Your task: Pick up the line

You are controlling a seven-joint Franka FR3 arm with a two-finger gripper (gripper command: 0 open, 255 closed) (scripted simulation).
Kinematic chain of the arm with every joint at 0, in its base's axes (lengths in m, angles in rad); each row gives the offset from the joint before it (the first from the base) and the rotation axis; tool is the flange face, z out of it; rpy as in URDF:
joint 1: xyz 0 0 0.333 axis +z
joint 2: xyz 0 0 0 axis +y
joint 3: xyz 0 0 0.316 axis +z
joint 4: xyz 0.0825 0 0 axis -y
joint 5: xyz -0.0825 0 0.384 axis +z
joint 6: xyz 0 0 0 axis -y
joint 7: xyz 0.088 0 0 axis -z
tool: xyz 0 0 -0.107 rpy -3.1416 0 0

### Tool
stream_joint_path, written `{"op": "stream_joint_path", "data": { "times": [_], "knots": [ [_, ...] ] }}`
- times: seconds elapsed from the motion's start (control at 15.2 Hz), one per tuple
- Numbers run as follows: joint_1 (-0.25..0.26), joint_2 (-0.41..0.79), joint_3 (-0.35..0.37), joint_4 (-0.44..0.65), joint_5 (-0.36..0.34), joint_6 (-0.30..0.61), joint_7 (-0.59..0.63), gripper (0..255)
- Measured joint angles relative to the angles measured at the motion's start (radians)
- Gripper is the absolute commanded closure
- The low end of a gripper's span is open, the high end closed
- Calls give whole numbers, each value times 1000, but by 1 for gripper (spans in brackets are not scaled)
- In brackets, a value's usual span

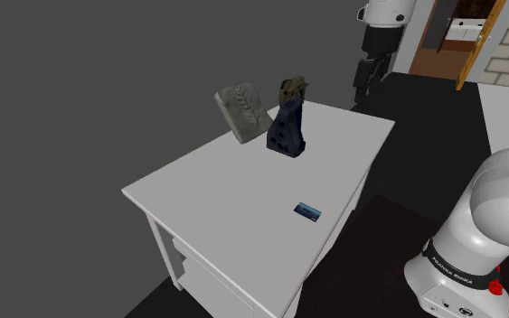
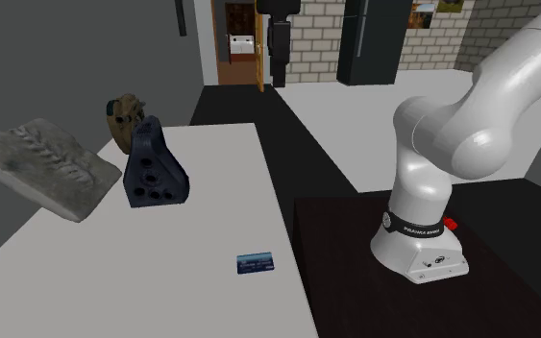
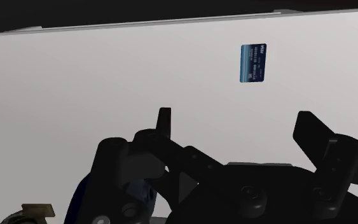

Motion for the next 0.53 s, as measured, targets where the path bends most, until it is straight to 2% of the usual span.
{"op": "stream_joint_path", "data": {
  "times": [0.2,0.53],
  "knots": [
    [5,30,6,-13,4,17,7,0],
    [26,165,27,-51,22,85,31,0]
  ]
}}
